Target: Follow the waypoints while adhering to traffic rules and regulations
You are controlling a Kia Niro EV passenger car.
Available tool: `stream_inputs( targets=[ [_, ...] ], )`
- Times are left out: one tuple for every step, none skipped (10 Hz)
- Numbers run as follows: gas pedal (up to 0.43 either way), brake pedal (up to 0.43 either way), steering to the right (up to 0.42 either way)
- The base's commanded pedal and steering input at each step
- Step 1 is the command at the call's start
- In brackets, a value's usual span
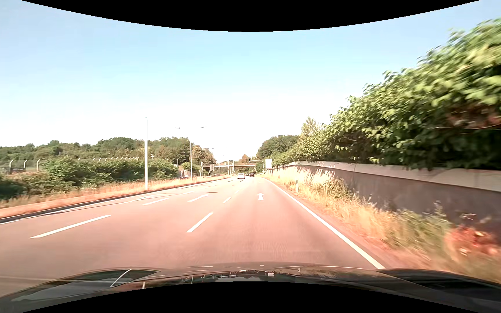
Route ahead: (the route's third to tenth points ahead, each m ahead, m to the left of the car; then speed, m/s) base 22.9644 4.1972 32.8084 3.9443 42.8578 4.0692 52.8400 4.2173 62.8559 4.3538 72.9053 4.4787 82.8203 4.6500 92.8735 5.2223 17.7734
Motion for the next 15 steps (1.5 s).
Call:
stream_inputs(
  targets=[
    [0.157,0.000,0.000],
    [0.157,0.000,-0.001],
    [0.157,0.000,0.000],
    [0.157,0.000,0.000],
    [0.157,0.000,0.000],
    [0.157,0.000,0.000],
    [0.157,0.000,0.000],
    [0.157,0.000,0.000],
    [0.157,0.000,-0.001],
    [0.150,0.000,-0.001],
    [0.150,0.000,-0.001],
    [0.150,0.000,-0.002],
    [0.150,0.000,-0.003],
    [0.150,0.000,-0.004],
    [0.138,0.000,-0.004]
  ],
)
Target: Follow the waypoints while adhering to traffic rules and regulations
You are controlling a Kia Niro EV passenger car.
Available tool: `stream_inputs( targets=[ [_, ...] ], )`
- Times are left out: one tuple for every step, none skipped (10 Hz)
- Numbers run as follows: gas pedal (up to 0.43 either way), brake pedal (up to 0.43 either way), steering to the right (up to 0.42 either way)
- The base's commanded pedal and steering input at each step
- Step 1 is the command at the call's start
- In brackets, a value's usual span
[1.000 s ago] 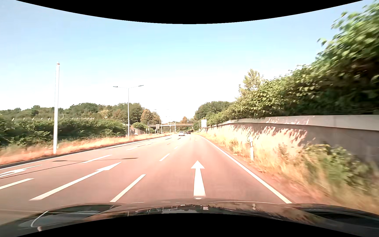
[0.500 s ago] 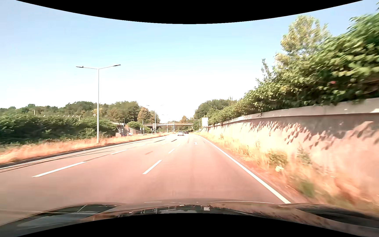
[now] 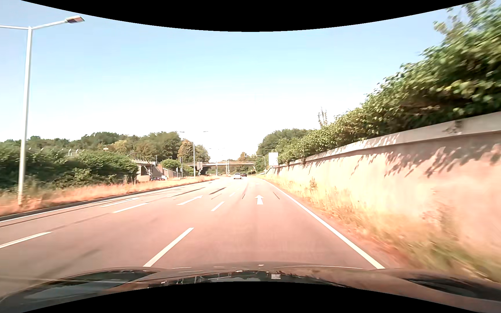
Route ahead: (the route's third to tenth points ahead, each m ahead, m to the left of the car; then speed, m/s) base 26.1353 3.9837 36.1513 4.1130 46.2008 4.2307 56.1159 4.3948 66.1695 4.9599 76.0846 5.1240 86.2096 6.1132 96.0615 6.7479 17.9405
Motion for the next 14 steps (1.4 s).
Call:
stream_inputs(
  targets=[
    [0.138,0.000,-0.004],
    [0.138,0.000,-0.004],
    [0.130,0.000,-0.004],
    [0.118,0.000,-0.004],
    [0.118,0.000,-0.004],
    [0.118,0.000,-0.004],
    [0.118,0.000,-0.004],
    [0.118,0.000,-0.004],
    [0.118,0.000,-0.004],
    [0.118,0.000,-0.004],
    [0.118,0.000,-0.004],
    [0.118,0.000,-0.004],
    [0.118,0.000,-0.004],
    [0.118,0.000,-0.004]
  ],
)
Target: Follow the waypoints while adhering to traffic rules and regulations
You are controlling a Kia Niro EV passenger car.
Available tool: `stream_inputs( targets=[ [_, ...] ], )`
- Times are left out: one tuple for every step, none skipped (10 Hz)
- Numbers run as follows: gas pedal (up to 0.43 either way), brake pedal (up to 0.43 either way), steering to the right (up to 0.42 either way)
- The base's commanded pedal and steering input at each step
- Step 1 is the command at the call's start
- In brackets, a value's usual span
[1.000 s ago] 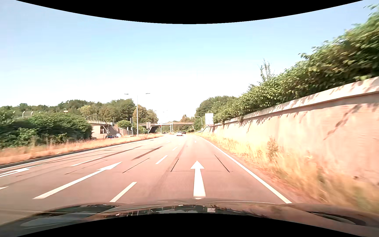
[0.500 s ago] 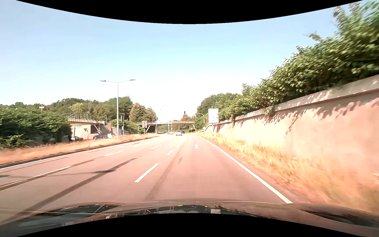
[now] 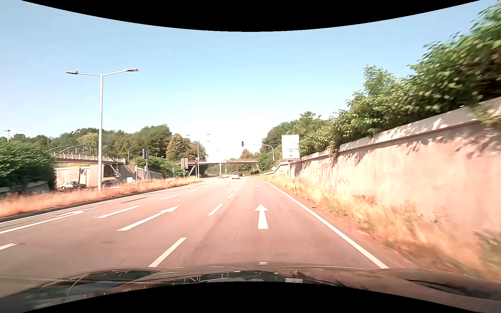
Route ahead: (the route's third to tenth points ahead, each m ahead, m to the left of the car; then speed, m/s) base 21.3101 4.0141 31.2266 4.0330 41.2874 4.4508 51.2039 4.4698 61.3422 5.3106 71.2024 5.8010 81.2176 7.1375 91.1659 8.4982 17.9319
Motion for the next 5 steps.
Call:
stream_inputs(
  targets=[
    [0.118,0.000,-0.004],
    [0.118,0.000,-0.004],
    [0.118,0.000,-0.005],
    [0.118,0.000,-0.005],
    [0.118,0.000,-0.005]
  ],
)
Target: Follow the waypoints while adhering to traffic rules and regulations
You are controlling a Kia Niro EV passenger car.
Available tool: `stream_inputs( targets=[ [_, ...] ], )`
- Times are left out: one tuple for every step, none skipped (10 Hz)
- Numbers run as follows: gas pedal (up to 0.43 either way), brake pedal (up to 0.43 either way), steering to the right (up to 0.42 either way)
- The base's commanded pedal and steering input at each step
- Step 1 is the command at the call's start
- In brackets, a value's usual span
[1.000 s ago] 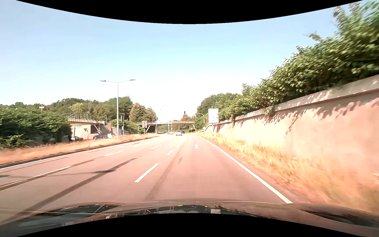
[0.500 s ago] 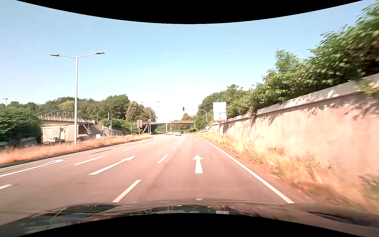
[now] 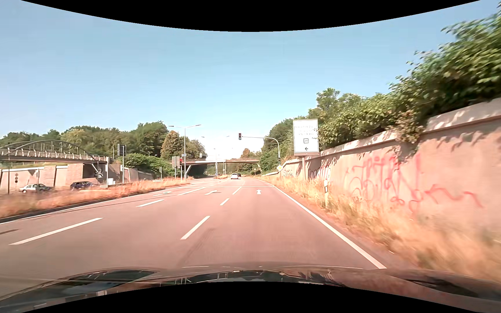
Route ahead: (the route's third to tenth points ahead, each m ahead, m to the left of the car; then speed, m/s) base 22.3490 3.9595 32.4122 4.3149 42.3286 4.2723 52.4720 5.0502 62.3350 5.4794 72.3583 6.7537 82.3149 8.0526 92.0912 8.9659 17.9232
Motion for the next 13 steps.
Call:
stream_inputs(
  targets=[
    [0.118,0.000,-0.005],
    [0.118,0.000,-0.005],
    [0.118,0.000,-0.005],
    [0.118,0.000,-0.005],
    [0.118,0.000,-0.005],
    [0.118,0.000,-0.006],
    [0.118,0.000,-0.007],
    [0.118,0.000,-0.008],
    [0.118,0.000,-0.008],
    [0.118,0.000,-0.008],
    [0.118,0.000,-0.008],
    [0.118,0.000,-0.008],
    [0.118,0.000,-0.008]
  ],
)
